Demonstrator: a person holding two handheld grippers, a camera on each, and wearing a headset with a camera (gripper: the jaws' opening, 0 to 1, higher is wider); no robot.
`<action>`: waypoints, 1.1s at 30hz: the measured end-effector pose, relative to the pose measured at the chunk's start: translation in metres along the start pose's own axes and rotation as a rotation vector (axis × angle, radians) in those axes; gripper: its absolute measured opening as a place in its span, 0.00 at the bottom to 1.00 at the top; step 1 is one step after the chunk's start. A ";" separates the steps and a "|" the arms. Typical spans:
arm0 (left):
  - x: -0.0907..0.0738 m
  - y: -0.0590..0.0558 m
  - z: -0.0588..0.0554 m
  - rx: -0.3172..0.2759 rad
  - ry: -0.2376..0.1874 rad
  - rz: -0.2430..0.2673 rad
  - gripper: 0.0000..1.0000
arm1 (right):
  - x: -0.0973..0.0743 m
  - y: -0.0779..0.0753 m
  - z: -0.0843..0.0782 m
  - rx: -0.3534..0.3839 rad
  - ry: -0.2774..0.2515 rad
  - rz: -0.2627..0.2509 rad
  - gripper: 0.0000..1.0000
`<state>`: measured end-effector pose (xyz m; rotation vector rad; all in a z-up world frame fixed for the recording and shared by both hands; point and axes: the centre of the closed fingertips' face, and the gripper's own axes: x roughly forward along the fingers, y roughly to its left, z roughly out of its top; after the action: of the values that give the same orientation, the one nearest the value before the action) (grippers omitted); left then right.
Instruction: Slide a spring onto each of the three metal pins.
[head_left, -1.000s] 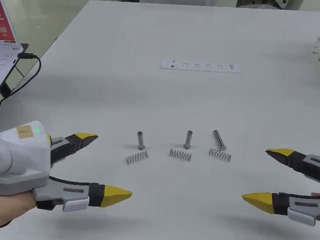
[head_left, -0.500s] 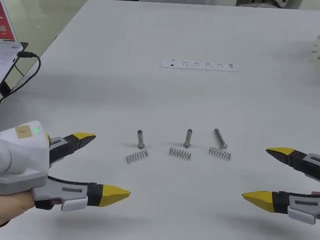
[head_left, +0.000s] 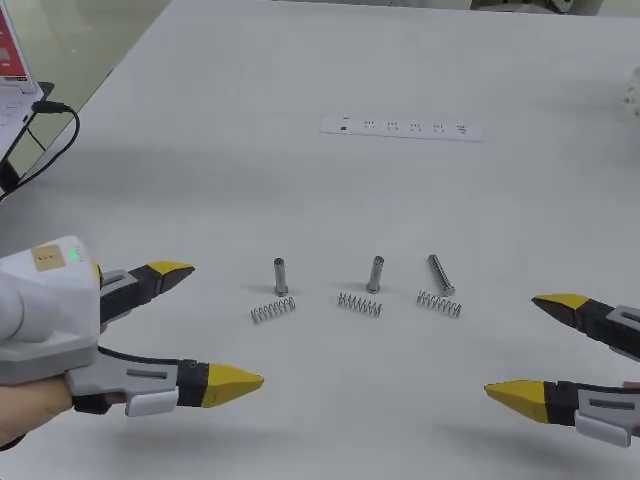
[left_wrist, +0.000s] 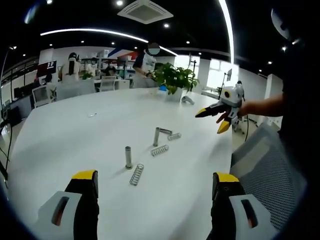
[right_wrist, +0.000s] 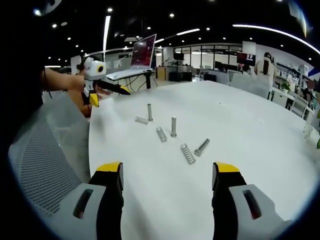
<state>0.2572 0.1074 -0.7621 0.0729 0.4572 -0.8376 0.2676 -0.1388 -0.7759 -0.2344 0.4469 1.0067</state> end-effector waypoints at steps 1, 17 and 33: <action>0.000 0.000 0.000 0.000 0.000 0.000 0.92 | 0.000 0.000 0.000 0.000 0.001 0.000 0.72; -0.002 0.002 -0.004 -0.011 0.005 0.002 0.92 | 0.007 0.000 0.004 -0.010 0.011 0.018 0.70; -0.002 0.006 -0.004 -0.011 0.008 0.007 0.92 | 0.025 -0.023 0.025 -0.066 0.034 0.034 0.65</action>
<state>0.2588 0.1137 -0.7652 0.0680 0.4692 -0.8284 0.3049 -0.1218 -0.7653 -0.3041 0.4499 1.0530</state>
